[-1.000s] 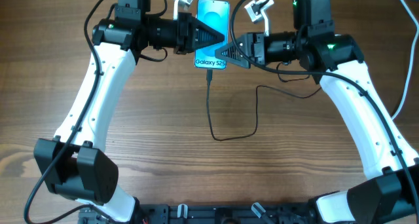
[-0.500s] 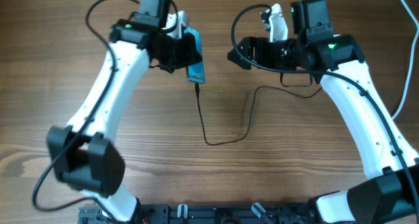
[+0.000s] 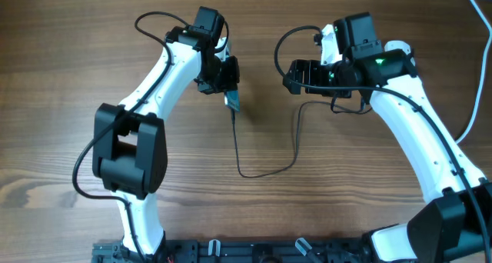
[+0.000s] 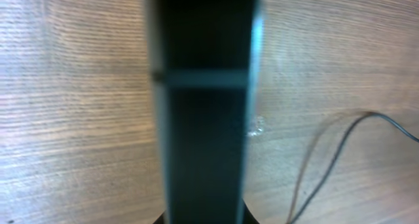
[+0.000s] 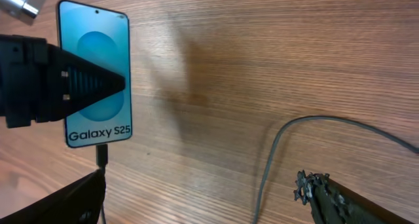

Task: Plug charger to phone and switch on socket
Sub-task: 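Lower the plugged phone upright toward the table with the left gripper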

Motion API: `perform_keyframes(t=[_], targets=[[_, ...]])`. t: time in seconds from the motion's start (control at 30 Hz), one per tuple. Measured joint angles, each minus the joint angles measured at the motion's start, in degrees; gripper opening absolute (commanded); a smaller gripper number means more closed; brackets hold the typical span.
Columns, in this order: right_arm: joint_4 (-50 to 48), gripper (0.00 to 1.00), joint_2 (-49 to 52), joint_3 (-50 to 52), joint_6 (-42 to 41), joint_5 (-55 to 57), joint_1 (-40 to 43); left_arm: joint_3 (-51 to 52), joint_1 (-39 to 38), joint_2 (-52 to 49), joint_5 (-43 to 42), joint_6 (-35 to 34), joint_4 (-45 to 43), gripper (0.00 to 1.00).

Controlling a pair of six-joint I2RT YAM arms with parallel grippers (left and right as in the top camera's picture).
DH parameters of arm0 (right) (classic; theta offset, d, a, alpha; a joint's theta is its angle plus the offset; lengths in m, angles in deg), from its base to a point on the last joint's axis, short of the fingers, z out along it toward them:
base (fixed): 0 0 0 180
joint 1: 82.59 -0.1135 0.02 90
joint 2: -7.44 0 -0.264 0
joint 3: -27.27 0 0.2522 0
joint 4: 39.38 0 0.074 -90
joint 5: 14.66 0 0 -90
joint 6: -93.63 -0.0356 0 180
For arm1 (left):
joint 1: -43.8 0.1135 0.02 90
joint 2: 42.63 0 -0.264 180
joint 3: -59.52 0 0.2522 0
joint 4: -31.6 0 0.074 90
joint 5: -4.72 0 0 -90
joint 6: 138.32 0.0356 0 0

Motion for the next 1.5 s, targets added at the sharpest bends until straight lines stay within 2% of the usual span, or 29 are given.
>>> perform_keyframes(t=[0.37, 0.93, 1.03, 1.5], targets=[[-0.02, 1.00, 0.00, 0.00, 0.00, 0.57, 0.02, 0.00, -0.35, -3.78, 2.99, 0.02, -0.48, 0.04], [-0.02, 1.00, 0.00, 0.00, 0.00, 1.16, 0.00, 3.02, -0.92, -3.96, 6.73, -0.02, -2.58, 0.05], [-0.02, 1.00, 0.00, 0.00, 0.00, 1.18, 0.00, 3.65, -0.92, -4.00, 6.75, 0.00, -2.64, 0.12], [-0.04, 1.00, 0.00, 0.00, 0.00, 1.18, 0.02, 3.74, -0.92, -4.00, 7.32, 0.04, -2.86, 0.24]])
